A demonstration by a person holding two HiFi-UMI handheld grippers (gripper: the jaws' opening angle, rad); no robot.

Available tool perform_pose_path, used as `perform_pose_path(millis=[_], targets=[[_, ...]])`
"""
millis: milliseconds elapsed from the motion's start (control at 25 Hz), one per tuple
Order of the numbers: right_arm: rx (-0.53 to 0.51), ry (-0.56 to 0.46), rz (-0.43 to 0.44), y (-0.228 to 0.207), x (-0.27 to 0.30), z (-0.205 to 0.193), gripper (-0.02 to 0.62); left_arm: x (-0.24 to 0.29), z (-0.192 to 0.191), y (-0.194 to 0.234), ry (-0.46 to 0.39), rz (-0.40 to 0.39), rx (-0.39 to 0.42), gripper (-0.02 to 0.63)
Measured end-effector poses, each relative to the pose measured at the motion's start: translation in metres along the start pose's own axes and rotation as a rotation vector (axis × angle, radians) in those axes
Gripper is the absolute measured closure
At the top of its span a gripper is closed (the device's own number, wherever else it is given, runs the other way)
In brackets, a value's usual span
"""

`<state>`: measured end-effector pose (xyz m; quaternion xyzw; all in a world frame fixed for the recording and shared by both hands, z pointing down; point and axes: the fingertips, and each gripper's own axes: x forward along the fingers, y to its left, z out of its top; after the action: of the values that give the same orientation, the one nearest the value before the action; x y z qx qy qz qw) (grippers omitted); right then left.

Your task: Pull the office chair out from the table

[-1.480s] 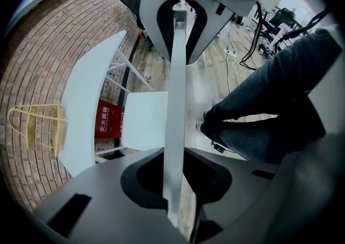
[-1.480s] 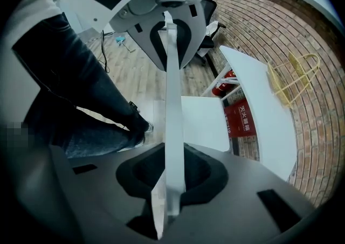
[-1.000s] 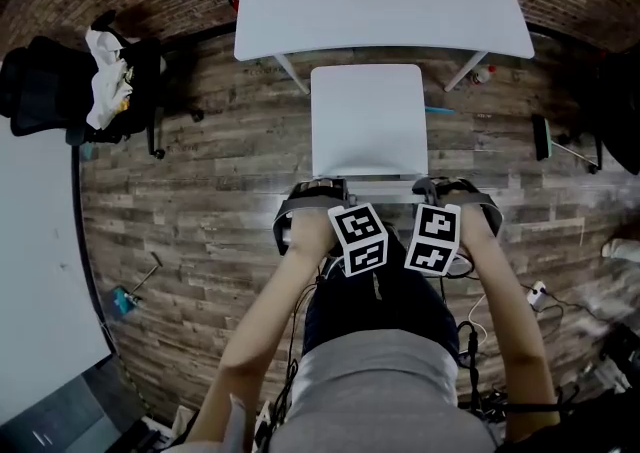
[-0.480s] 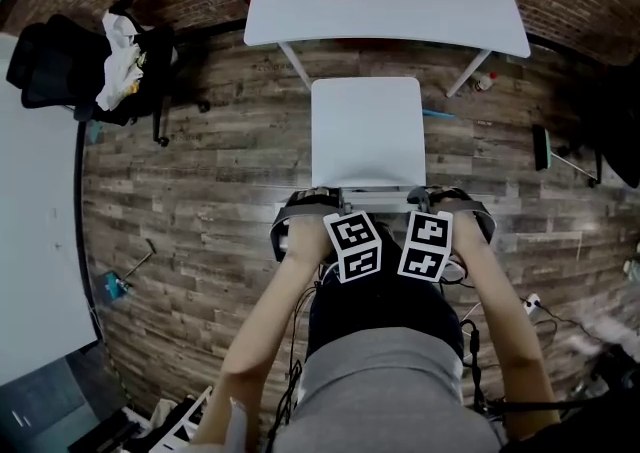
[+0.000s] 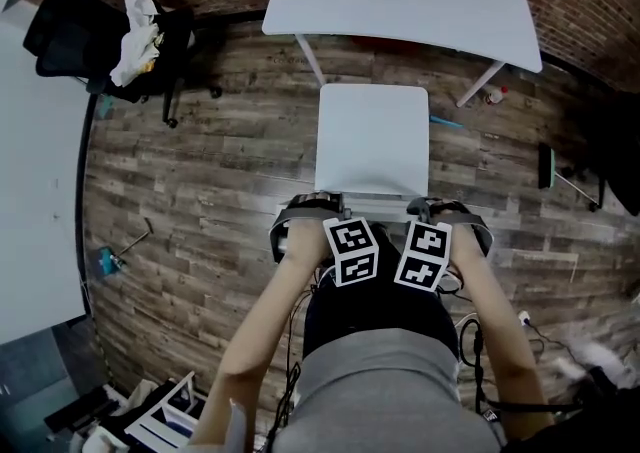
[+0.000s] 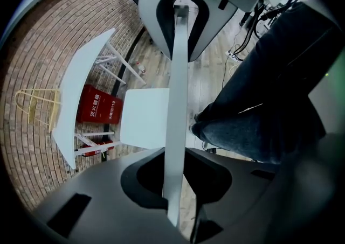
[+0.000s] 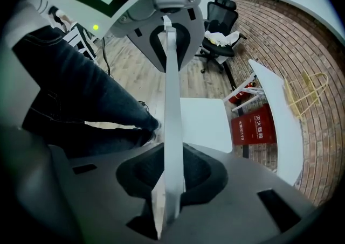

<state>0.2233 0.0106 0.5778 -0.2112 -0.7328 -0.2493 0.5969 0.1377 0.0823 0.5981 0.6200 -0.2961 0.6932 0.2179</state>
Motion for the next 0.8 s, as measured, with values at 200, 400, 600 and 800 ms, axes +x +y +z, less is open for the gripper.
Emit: perform_pose_path(millis=[200, 400, 600, 800], targets=[[0.004, 0.002, -0.001, 0.0008, -0.0001, 0.0026, 0.512, -0.0006, -0.0022, -0.0004, -0.018, 0.003, 0.003, 0.522], [0.002, 0.004, -0.018, 0.0010, 0.0019, 0.0038, 0.511, 0.0003, -0.0030, -0.0007, -0.059, 0.015, 0.016, 0.522], [-0.004, -0.008, -0.044, -0.0005, 0.0013, 0.0050, 0.505, -0.0010, -0.0029, 0.0003, -0.118, 0.048, 0.026, 0.515], [0.005, -0.003, -0.042, -0.0007, 0.0041, 0.0030, 0.497, -0.0016, -0.0017, 0.0006, -0.203, 0.060, -0.035, 0.508]])
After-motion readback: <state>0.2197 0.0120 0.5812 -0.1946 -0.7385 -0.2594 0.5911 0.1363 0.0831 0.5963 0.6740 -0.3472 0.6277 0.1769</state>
